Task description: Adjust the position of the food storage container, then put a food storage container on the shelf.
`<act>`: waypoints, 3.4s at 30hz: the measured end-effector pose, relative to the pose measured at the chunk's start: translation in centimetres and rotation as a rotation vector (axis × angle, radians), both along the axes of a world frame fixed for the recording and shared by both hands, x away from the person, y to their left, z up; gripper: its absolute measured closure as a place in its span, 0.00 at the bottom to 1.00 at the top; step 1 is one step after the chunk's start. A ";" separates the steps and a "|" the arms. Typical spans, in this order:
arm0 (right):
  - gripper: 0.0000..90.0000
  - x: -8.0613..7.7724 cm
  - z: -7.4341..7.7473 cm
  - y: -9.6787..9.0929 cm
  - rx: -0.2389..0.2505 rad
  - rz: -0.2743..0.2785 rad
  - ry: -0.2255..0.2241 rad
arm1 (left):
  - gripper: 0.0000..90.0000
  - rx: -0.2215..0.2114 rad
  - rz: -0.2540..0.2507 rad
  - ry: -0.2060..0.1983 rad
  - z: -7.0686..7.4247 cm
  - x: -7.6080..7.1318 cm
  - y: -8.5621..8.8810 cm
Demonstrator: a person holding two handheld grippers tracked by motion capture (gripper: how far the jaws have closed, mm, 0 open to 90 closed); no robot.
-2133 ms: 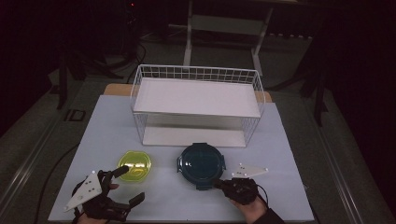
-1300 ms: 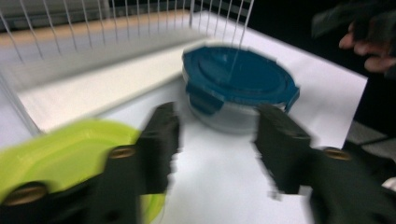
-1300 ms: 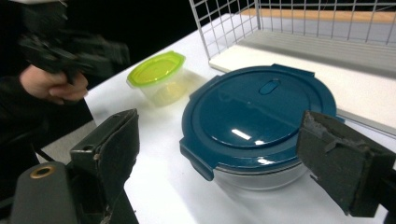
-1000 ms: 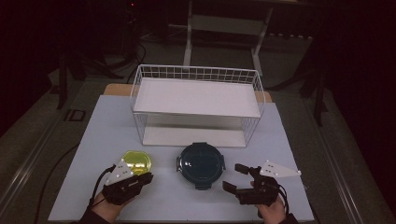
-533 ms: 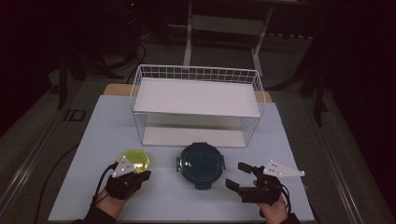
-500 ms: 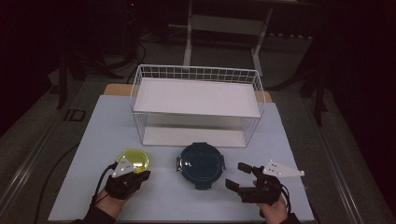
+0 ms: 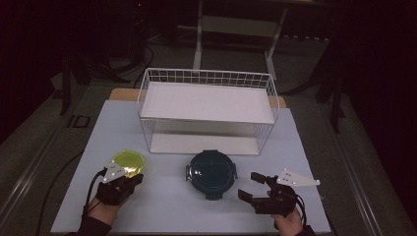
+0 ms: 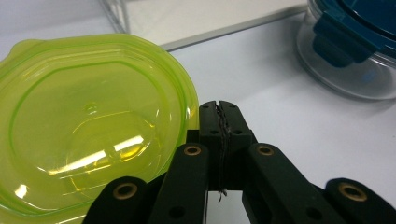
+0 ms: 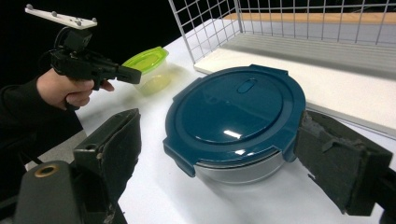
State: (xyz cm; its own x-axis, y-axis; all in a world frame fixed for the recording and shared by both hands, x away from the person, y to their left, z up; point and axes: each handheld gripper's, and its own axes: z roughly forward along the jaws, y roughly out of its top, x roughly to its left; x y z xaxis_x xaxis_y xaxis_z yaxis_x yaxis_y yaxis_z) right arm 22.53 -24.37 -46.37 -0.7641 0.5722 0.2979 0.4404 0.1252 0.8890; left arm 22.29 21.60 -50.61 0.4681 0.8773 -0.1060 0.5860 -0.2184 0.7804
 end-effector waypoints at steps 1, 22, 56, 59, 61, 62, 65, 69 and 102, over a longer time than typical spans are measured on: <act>0.17 0.0 0.0 0.0 -0.005 -0.004 -0.006 | 0.98 -0.004 0.005 0.000 0.0 0.0 0.1; 0.14 -0.7 0.7 0.5 -0.110 -0.097 -0.145 | 0.04 -0.279 -0.330 0.056 3.7 -1.0 -4.7; 0.16 1.7 1.6 0.9 -0.118 -0.108 -0.007 | 0.17 -0.454 -0.191 0.491 0.1 9.2 -8.7; 0.17 1.8 1.4 1.0 -0.118 -0.097 -0.001 | 0.25 -0.488 -0.169 0.533 -0.4 9.5 -8.4; 0.17 1.8 1.4 1.1 -0.119 -0.094 0.003 | 0.31 -0.499 -0.165 0.557 -0.7 9.6 -8.4; 0.17 1.7 1.4 1.1 -0.120 -0.094 0.004 | 0.33 -0.514 -0.169 0.572 -0.9 9.7 -8.4; 0.17 1.7 1.4 1.2 -0.126 -0.093 -0.005 | 0.42 -0.533 -0.169 0.607 -1.4 9.8 -8.5; 0.19 1.6 1.4 1.2 -0.129 -0.094 -0.006 | 0.49 -0.593 -0.170 0.649 -2.2 9.9 -8.4; 0.43 5.9 -3.5 -0.6 0.004 -0.060 0.407 | 0.61 -0.489 -0.411 0.451 -0.7 8.2 -9.0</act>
State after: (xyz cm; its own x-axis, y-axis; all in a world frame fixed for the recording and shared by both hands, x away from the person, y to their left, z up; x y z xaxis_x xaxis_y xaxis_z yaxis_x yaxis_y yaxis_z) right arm 28.44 -25.00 -49.88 -0.5486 0.6106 0.5712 0.7628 0.0859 0.6409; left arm 30.48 12.64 -51.27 0.5648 0.4476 -0.6933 0.8162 -0.1791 0.5493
